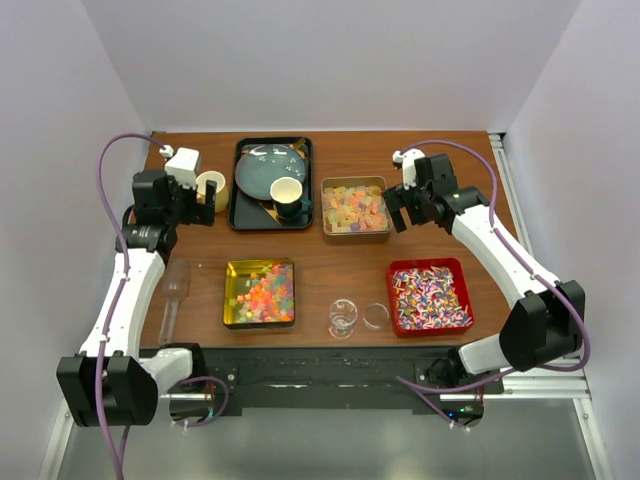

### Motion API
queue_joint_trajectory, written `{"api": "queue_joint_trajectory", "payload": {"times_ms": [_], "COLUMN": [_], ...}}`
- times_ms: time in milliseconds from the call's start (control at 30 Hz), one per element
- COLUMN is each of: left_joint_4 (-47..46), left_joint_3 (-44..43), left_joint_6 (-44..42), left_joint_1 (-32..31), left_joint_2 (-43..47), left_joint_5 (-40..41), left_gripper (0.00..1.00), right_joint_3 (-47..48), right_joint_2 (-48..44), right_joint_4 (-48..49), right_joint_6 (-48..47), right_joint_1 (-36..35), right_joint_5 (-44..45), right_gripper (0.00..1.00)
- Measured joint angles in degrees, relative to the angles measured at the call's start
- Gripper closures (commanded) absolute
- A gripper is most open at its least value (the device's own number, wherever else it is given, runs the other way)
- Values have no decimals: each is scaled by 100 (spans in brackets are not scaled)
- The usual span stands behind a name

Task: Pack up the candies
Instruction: Pick up the spatula from the corner of the board.

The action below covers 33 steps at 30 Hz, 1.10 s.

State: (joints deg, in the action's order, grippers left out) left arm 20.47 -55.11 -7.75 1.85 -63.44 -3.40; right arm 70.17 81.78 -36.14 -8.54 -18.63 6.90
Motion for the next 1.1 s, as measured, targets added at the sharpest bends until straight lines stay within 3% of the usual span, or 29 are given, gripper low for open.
{"api": "queue_joint_trajectory", "payload": {"times_ms": [200,433,600,767,1100], "left_joint_4": [1128,1912,2583,3366,3810], "left_joint_3": [-487,-549,-431,-413,208], "left_joint_6": [-640,-1486,-2459,-3453,-5106], "left_joint_1": [317,828,1613,2579,2894], "left_joint_2": [-199,-201,-275,-1040,-1274], "left_joint_5": [-933,-949,-1097,-1351,-920], "left_gripper": [0,0,1,3,20], "right_joint_3": [-9,-9,-9,-7,-7], "right_joint_2": [-17,-22,-22,-11,11], "right_joint_4": [-46,-46,-42,-26,63], "right_joint_6": [-428,-833,-942,-960,-960], "right_joint_1": [0,0,0,-2,-13], "right_joint_5": [-638,-1338,-1714,-1937,-2208], "right_gripper": [1,1,1,1,1]}}
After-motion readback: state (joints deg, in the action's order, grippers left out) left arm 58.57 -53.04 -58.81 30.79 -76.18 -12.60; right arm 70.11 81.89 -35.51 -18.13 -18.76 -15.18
